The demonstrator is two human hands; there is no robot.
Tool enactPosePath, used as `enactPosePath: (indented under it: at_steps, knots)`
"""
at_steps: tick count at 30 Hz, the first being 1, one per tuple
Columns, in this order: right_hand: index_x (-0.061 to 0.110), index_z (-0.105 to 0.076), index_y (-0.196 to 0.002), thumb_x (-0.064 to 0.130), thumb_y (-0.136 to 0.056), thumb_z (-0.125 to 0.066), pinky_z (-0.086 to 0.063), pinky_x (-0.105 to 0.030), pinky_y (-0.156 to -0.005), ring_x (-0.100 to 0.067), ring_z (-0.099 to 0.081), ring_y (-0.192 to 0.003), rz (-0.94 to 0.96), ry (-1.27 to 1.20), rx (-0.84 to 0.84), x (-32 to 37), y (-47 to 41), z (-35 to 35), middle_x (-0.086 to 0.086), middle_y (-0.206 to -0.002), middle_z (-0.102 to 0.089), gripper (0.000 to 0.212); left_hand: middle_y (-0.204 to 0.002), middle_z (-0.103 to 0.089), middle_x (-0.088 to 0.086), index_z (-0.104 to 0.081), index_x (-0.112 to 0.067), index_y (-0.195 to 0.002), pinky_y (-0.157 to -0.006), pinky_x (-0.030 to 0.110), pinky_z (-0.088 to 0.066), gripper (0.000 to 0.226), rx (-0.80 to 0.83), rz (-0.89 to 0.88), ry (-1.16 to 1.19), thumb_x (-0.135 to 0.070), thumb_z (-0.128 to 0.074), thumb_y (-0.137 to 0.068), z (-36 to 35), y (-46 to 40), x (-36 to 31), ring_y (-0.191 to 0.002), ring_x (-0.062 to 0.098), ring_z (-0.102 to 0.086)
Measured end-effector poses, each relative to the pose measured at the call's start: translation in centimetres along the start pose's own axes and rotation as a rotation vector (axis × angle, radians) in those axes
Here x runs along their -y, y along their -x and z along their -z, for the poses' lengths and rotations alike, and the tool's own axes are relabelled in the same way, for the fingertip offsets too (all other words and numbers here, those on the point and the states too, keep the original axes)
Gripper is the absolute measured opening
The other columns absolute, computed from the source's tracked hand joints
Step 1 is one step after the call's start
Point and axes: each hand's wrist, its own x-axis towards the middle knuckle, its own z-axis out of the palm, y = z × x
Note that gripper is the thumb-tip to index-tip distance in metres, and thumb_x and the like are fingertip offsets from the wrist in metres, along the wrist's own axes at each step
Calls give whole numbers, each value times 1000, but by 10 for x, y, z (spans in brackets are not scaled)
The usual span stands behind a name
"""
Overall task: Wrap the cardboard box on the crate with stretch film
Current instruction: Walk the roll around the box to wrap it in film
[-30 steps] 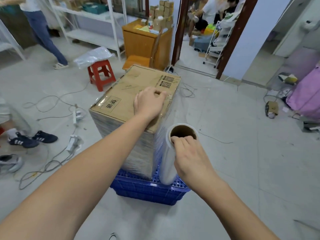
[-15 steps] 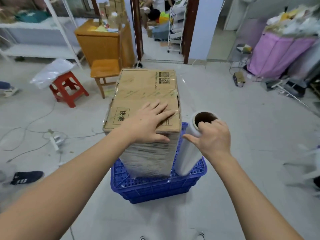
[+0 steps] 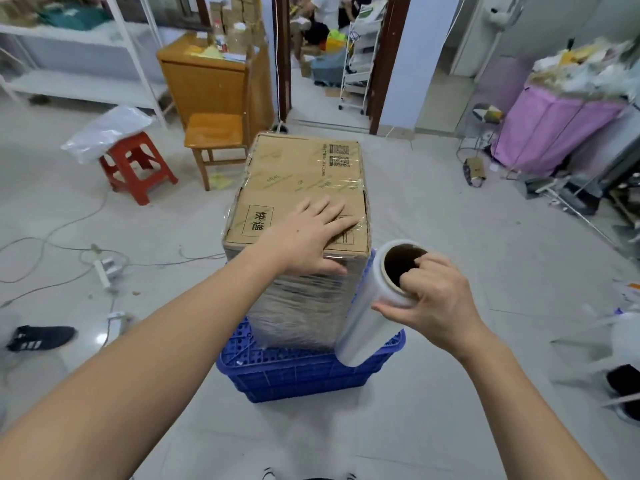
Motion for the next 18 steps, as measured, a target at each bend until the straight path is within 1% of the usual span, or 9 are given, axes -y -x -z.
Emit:
enactPosePath:
  at_steps: [2,4,7,9,11,13,15,17,18]
  knots:
    - [24,-34,-60,37,-62,-92,-51,-36,-77,-15,-28,-60,91,-25,39,7,-1,-1,10,-58,-27,60,-173,2,3,2,-41,-162,-128,51,-2,101,-2,2,-1,-84,-46,-85,-1,2,1,-159,28,3]
    - [22,-42,-57,36,-61,-92,-50,-34,-82,-14,-34,-59,166,-40,101,11,3,-5,8,-55,-36,53,-173,0,3,0,-41,-163,-128,52,-4,101,-11,5,1,-85,-46,-84,-2,1,1,-159,28,2]
    - [20,-43,-55,37,-60,-93,-47,-31,-85,-15,-38,-57,202,-51,155,15,11,-10,7,-54,-38,52,-173,-1,4,-2,-40,-163,-128,53,-6,103,-15,6,-7,-86,-47,-83,-5,-3,1,-159,28,0]
    - [20,-46,-56,39,-62,-91,-48,-32,-86,-16,-42,-57,220,-39,176,14,12,-10,6,-54,-42,50,-173,-2,4,-3,-39,-163,-128,53,-5,103,-21,9,-1,-87,-48,-83,-6,-4,2,-159,28,0]
    - [20,-48,-58,43,-66,-88,-49,-33,-87,-18,-47,-57,226,-3,240,11,12,-7,6,-55,-47,47,-173,-2,4,-3,-40,-163,-128,52,-4,104,-23,11,6,-87,-48,-82,-7,-3,3,-159,28,0]
    - [21,-50,-63,44,-71,-83,-51,-37,-87,-20,-50,-59,200,54,325,11,13,-2,6,-59,-52,41,-173,-1,3,-4,-40,-163,-128,52,-4,104,-23,15,13,-87,-48,-82,-7,-3,4,-159,27,0]
    - [21,-54,-73,41,-74,-81,-54,-39,-81,-20,-53,-62,119,124,380,21,19,2,7,-66,-57,34,-173,-1,2,-4,-40,-163,-129,52,-3,103,-23,18,16,-86,-49,-82,-7,-6,3,-159,27,1]
    - [20,-58,-83,38,-74,-81,-54,-36,-73,-21,-52,-62,36,215,386,37,28,4,5,-69,-60,30,-173,-3,2,-4,-40,-163,-129,51,-4,103,-31,25,20,-86,-50,-83,-6,-8,2,-159,26,0]
    - [20,-58,-86,40,-76,-79,-51,-35,-70,-21,-49,-60,-1,249,387,44,30,5,5,-67,-59,31,-173,-3,2,-5,-40,-163,-129,51,-4,103,-36,27,26,-86,-51,-83,-6,-9,2,-159,26,-1]
